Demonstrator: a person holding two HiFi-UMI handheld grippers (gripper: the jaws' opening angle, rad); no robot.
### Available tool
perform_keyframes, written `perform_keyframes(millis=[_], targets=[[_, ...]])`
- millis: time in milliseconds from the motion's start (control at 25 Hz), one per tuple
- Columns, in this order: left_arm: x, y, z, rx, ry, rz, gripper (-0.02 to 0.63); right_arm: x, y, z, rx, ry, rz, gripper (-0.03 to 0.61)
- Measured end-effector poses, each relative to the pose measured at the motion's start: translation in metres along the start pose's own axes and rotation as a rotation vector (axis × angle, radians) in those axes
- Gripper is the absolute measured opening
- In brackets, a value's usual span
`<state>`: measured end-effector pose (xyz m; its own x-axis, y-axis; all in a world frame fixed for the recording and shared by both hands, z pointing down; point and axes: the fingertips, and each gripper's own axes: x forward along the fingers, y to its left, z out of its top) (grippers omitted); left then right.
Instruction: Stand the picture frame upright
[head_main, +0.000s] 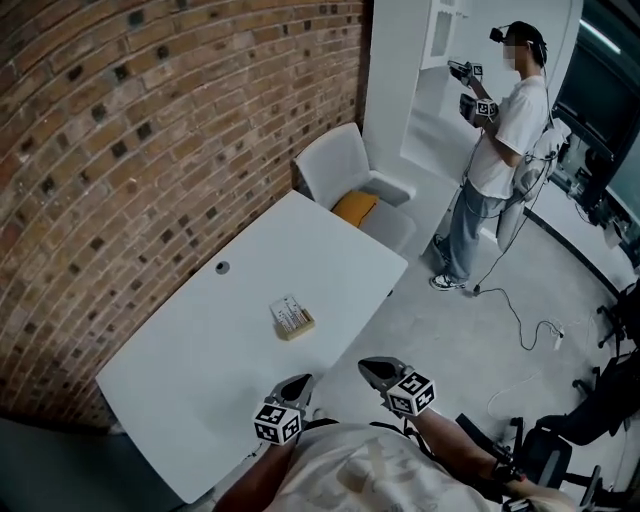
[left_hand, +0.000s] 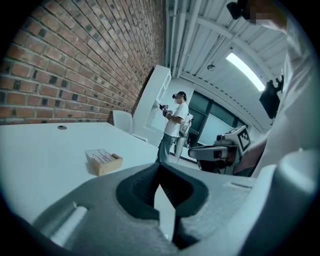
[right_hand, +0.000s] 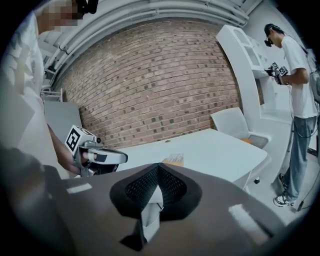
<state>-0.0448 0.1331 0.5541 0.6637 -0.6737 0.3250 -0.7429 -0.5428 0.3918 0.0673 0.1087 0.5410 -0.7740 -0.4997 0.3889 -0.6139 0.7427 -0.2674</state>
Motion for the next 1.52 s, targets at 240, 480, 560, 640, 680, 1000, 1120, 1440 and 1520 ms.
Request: perform_keyframes(millis=[240,480,560,640,680,1000,1120,1440,1520], targets=[[0.005,0.043,0.011,-0.033,-0.022,0.042,0.003,0.046,-0.017,0.012,-0.031,0.049,0.021,0.006],[0.006,0.072,0.016,-0.065,-0.037,0.087,0.003,0.081,-0.028,0.01,-0.054,0.113,0.026,0.006],[0.005,0.081,0.013,-0.076,-0.026,0.105,0.003,0.09,-0.029,0.012,-0.047,0.119,0.026,0.006],[0.005,0.085,0.011,-0.087,-0.016,0.119,0.003,0.095,-0.032,0.013,-0.038,0.122,0.03,0.006],[0.004,0.087,0.01,-0.092,-0.011,0.128,0.003,0.097,-0.034,0.013,-0.036,0.126,0.032,0.006],[0.008,0.107,-0.004,-0.146,0.06,0.178,0.003,0.124,-0.044,0.014,-0.034,0.165,0.064,0.006],[0.014,0.116,0.0,-0.162,0.054,0.2,0.003,0.136,-0.058,0.017,-0.037,0.183,0.062,0.006],[0.035,0.138,0.006,-0.259,0.043,0.266,0.003,0.177,-0.098,0.027,-0.004,0.268,0.09,0.006],[0.041,0.149,0.003,-0.291,0.063,0.314,0.003,0.187,-0.103,0.026,0.01,0.297,0.124,0.006]])
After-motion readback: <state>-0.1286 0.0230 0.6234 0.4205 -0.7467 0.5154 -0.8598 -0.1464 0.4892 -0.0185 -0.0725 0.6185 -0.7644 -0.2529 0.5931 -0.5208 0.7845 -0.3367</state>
